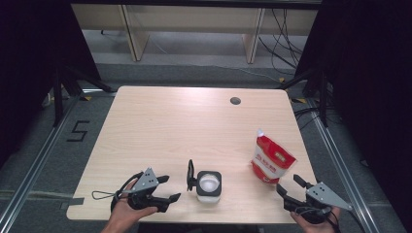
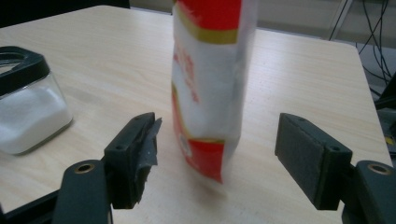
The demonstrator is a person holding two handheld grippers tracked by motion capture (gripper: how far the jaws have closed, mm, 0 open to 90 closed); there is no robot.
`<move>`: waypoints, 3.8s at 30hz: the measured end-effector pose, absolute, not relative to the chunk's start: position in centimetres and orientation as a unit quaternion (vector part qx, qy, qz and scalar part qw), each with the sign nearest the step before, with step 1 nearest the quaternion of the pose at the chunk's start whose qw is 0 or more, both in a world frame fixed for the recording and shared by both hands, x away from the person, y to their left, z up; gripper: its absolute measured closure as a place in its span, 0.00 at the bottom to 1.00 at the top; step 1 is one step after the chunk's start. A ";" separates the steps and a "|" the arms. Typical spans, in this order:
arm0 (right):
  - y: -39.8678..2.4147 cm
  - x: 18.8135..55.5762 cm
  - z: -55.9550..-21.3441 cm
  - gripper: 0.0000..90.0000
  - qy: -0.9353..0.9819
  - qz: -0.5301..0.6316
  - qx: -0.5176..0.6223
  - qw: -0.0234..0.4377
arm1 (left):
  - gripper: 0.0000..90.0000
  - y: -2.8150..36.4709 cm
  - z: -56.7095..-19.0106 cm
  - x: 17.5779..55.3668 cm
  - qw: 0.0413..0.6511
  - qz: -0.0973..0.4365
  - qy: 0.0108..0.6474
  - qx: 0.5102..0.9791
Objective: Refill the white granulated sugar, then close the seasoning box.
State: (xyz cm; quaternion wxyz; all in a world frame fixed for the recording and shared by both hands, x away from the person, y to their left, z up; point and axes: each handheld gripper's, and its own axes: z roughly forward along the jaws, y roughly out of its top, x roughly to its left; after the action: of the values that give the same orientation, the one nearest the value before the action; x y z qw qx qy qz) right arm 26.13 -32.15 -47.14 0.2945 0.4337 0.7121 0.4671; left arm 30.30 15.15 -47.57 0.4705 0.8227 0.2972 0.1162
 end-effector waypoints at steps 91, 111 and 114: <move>-29.1 24.0 -47.6 0.35 0.748 0.463 0.403 0.253 | 0.96 7.6 -44.4 31.1 0.478 0.121 0.172 0.853; -28.9 23.9 -47.6 0.34 0.751 0.466 0.394 0.252 | 0.37 9.9 -44.0 29.9 0.487 0.093 0.215 0.841; -29.0 24.0 -47.6 0.34 0.752 0.466 0.389 0.259 | 0.33 10.4 -44.7 29.5 0.488 0.089 0.226 0.838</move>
State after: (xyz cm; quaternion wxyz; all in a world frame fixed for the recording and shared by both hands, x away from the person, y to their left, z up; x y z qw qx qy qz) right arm 24.01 -28.98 -47.65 0.2587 0.3889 0.7515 0.4659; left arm 29.55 10.35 -44.68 0.4881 0.8383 0.2259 0.0893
